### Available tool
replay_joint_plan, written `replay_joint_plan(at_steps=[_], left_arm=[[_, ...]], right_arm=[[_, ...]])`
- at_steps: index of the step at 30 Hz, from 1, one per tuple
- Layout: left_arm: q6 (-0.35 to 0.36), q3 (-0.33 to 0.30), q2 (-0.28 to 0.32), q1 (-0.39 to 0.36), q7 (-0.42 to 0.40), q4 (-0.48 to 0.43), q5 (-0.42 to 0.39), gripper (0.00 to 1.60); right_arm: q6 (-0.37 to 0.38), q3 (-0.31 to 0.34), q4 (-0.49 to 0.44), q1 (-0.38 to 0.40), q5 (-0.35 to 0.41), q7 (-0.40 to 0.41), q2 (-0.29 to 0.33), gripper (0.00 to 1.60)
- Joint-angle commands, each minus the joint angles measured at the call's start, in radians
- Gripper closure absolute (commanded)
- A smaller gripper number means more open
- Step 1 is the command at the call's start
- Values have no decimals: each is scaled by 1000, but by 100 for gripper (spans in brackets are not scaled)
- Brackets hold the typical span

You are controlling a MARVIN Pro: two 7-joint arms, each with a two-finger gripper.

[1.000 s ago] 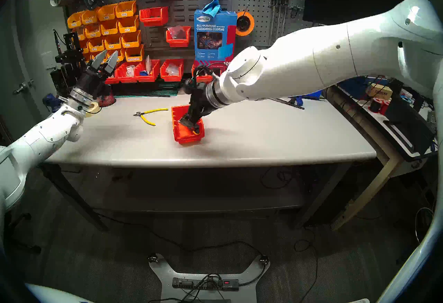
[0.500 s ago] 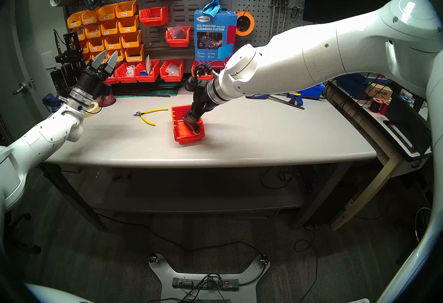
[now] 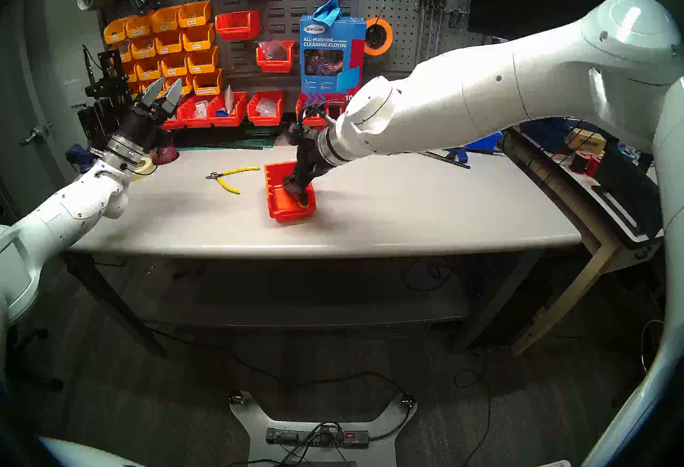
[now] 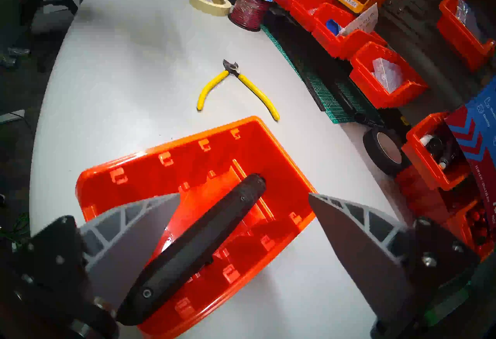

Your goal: Take out tools from the storage box

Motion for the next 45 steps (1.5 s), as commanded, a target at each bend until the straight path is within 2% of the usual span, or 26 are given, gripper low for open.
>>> replay_joint_plan(at_steps=[1,13,26,38,45], left_arm=[[1,-9,-1,-16,-1,2,-3,0],[1,-9,-1,-16,0,2,-3,0],[1,-9,-1,-16,0,2,-3,0],[2,-9,0,-16,-1,0,-2,0],[1,-9,-1,-16,-1,1,-2,0]], right_arm=[[19,-18,20,41,-44,20,-16,0],[47,-13,-1,11,-19,45,-45,0],[74,-23,44,15,-53,99,-115,0],[180,-11,42,86,-116,131,-248,0],[234,-13,59,94,-127,122,-291,0]])
